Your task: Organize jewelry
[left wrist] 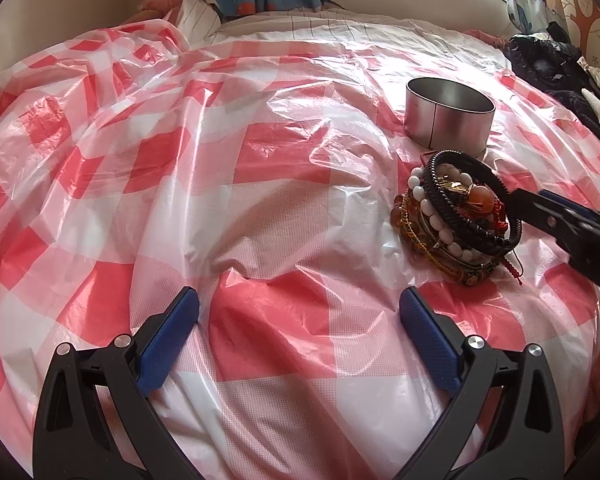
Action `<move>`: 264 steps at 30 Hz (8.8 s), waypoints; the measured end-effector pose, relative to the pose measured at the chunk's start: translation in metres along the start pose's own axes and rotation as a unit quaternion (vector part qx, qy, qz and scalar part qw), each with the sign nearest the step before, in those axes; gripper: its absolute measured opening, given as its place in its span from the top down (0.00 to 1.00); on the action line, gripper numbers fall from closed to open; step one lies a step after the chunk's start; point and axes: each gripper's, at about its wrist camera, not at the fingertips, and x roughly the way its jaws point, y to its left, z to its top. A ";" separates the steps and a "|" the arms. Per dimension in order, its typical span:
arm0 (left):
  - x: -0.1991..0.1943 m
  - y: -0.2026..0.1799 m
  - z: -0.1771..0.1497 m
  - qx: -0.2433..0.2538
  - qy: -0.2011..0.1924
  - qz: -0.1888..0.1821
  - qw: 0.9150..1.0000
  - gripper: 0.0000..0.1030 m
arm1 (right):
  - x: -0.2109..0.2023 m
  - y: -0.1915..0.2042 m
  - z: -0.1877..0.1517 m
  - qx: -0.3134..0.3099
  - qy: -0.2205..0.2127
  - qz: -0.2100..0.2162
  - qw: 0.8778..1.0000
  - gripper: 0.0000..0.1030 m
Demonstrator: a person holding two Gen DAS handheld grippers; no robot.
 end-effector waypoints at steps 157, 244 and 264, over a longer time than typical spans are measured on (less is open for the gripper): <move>-0.015 -0.063 0.161 0.065 -0.069 -0.304 0.948 0.98 | -0.025 -0.056 0.094 0.107 -0.121 0.173 0.972 0.96; -0.005 -0.040 0.082 0.096 -0.001 -0.260 0.961 0.94 | -0.036 -0.022 0.003 0.053 -0.051 0.119 0.990 0.91; -0.018 -0.042 0.089 0.081 -0.030 -0.259 0.962 0.94 | -0.047 -0.023 0.007 0.059 -0.087 0.126 0.986 0.91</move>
